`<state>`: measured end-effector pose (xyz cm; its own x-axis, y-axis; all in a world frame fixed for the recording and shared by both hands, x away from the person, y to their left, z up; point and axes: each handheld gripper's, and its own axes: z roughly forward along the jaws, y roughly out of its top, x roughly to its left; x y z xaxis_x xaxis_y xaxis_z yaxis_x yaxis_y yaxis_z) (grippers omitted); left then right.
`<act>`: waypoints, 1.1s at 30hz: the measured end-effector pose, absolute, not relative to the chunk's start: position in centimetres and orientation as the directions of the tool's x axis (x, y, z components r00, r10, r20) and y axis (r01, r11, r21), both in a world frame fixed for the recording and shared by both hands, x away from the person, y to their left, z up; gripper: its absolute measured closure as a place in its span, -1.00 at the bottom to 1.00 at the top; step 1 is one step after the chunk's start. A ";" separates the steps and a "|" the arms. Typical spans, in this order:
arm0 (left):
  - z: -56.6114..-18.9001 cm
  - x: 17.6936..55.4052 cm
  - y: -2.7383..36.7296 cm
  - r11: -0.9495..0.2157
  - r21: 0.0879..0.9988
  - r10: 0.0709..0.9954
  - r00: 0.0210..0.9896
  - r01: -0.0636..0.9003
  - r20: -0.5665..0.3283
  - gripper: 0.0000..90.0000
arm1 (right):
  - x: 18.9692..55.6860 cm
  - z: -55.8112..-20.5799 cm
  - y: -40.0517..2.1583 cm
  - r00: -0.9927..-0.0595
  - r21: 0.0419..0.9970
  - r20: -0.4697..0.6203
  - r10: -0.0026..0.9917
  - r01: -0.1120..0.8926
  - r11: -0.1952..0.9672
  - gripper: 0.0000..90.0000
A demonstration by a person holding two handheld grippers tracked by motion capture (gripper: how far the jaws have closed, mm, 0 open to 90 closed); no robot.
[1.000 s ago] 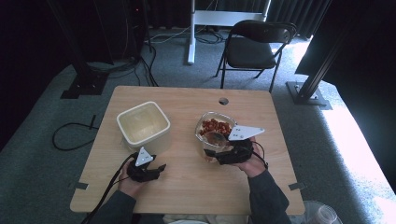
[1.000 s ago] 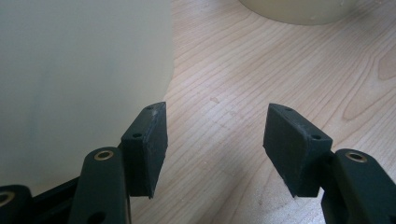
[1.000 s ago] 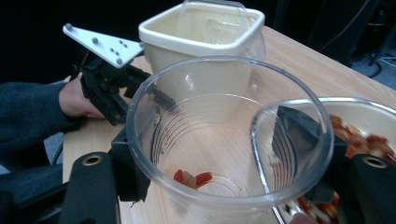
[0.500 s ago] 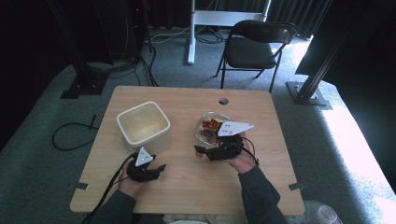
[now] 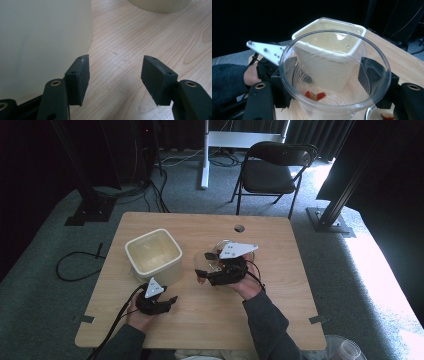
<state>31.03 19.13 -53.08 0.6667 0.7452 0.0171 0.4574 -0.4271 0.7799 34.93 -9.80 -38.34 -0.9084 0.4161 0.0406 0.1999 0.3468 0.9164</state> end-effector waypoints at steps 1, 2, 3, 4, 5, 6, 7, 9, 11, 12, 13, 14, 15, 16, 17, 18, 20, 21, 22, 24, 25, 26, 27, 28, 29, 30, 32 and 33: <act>-53.1 31.0 19.1 -0.427 0.780 0.745 0.667 0.457 0.017 -0.10 | 35.0 -38.3 -9.6 -0.909 0.916 0.040 0.414 0.199 0.347 -0.29; -53.1 31.0 19.1 -0.427 0.780 0.745 0.667 0.457 0.018 -0.10 | 35.1 -38.2 -9.3 -0.910 0.917 0.042 0.411 0.198 0.345 -0.29; -53.1 31.0 19.1 -0.428 0.780 0.745 0.667 0.457 0.018 -0.10 | 35.3 -38.2 -9.1 -0.910 0.917 0.045 0.411 0.201 0.344 -0.30; -53.1 31.0 19.1 -0.428 0.780 0.745 0.667 0.457 0.018 -0.10 | 35.4 -38.1 -8.8 -0.910 0.916 0.046 0.412 0.203 0.346 -0.30; -53.1 31.0 19.1 -0.427 0.780 0.745 0.666 0.457 0.018 -0.09 | 35.6 -38.0 -8.5 -0.910 0.916 0.048 0.412 0.204 0.345 -0.30; -53.1 31.0 19.1 -0.427 0.780 0.745 0.667 0.458 0.016 -0.10 | 35.7 -38.0 -8.4 -0.909 0.917 0.050 0.413 0.206 0.342 -0.30; -53.1 31.0 19.1 -0.428 0.779 0.744 0.668 0.457 0.017 -0.10 | 35.9 -37.9 -8.1 -0.908 0.917 0.054 0.416 0.210 0.340 -0.30; -53.1 31.0 19.1 -0.431 0.778 0.743 0.669 0.456 0.019 -0.10 | 36.2 -37.9 -7.7 -0.907 0.917 0.053 0.418 0.210 0.339 -0.30; -53.1 31.0 19.1 -0.427 0.780 0.744 0.667 0.456 0.017 -0.10 | 36.4 -37.8 -7.3 -0.908 0.919 0.060 0.416 0.212 0.331 -0.30; -53.1 31.0 19.1 -0.427 0.780 0.744 0.668 0.456 0.017 -0.10 | 36.6 -37.7 -7.0 -0.906 0.919 0.064 0.417 0.217 0.330 -0.30; -53.1 31.0 19.1 -0.428 0.780 0.744 0.668 0.456 0.018 -0.10 | 36.8 -37.7 -6.8 -0.908 0.919 0.066 0.413 0.217 0.330 -0.30; -53.1 31.0 19.1 -0.427 0.782 0.744 0.668 0.454 0.018 -0.10 | 36.9 -37.8 -6.7 -0.910 0.918 0.070 0.409 0.220 0.330 -0.30; -53.1 31.0 19.1 -0.427 0.782 0.744 0.668 0.454 0.018 -0.10 | 37.1 -37.8 -6.5 -0.909 0.916 0.071 0.411 0.222 0.334 -0.31; -53.1 31.0 19.1 -0.430 0.781 0.743 0.669 0.454 0.020 -0.10 | 37.2 -37.8 -6.3 -0.908 0.915 0.068 0.413 0.222 0.337 -0.31; -53.1 31.0 19.1 -0.427 0.782 0.744 0.668 0.454 0.019 -0.10 | 37.3 -37.8 -6.2 -0.906 0.914 0.068 0.418 0.224 0.338 -0.31; -53.1 31.0 19.1 -0.427 0.782 0.744 0.668 0.454 0.018 -0.10 | 37.5 -37.7 -6.0 -0.905 0.915 0.070 0.420 0.226 0.334 -0.31; -53.1 31.0 19.1 -0.428 0.782 0.744 0.668 0.454 0.019 -0.10 | 37.8 -37.6 -5.9 -0.902 0.918 0.076 0.425 0.230 0.323 -0.31; -53.1 31.0 19.1 -0.429 0.781 0.743 0.669 0.454 0.019 -0.10 | 37.8 -37.6 -5.8 -0.900 0.918 0.079 0.428 0.233 0.321 -0.32; -53.1 31.0 19.1 -0.429 0.781 0.743 0.669 0.454 0.020 -0.10 | 38.0 -37.5 -5.7 -0.899 0.919 0.080 0.431 0.234 0.317 -0.32; -53.1 31.0 19.1 -0.429 0.781 0.744 0.668 0.454 0.019 -0.10 | 38.2 -37.4 -5.6 -0.897 0.920 0.077 0.436 0.233 0.316 -0.32; -53.1 31.0 19.1 -0.430 0.780 0.743 0.669 0.454 0.020 -0.10 | 38.3 -37.3 -5.5 -0.896 0.920 0.078 0.438 0.234 0.316 -0.32; -53.1 31.0 19.1 -0.429 0.781 0.744 0.668 0.455 0.019 -0.10 | 38.4 -37.2 -5.4 -0.894 0.920 0.077 0.440 0.234 0.315 -0.32; -53.1 31.0 19.1 -0.428 0.781 0.744 0.668 0.455 0.019 -0.10 | 38.5 -37.1 -5.2 -0.893 0.920 0.077 0.444 0.235 0.313 -0.32; -53.1 31.0 19.1 -0.430 0.780 0.744 0.668 0.454 0.021 -0.10 | 38.6 -37.1 -5.1 -0.892 0.921 0.075 0.445 0.232 0.311 -0.32; -53.1 31.0 19.1 -0.431 0.780 0.743 0.669 0.453 0.022 -0.10 | 38.9 -37.0 -4.9 -0.890 0.922 0.079 0.449 0.236 0.306 -0.32; -53.1 31.0 19.1 -0.433 0.780 0.742 0.669 0.452 0.024 -0.10 | 39.0 -36.9 -4.8 -0.889 0.923 0.081 0.450 0.238 0.304 -0.32; -53.1 31.0 19.1 -0.433 0.780 0.743 0.669 0.452 0.025 -0.10 | 39.2 -36.7 -4.5 -0.887 0.924 0.085 0.454 0.241 0.298 -0.32; -53.1 31.0 19.1 -0.431 0.780 0.743 0.669 0.452 0.023 -0.10 | 39.3 -36.6 -4.3 -0.887 0.925 0.087 0.453 0.241 0.294 -0.32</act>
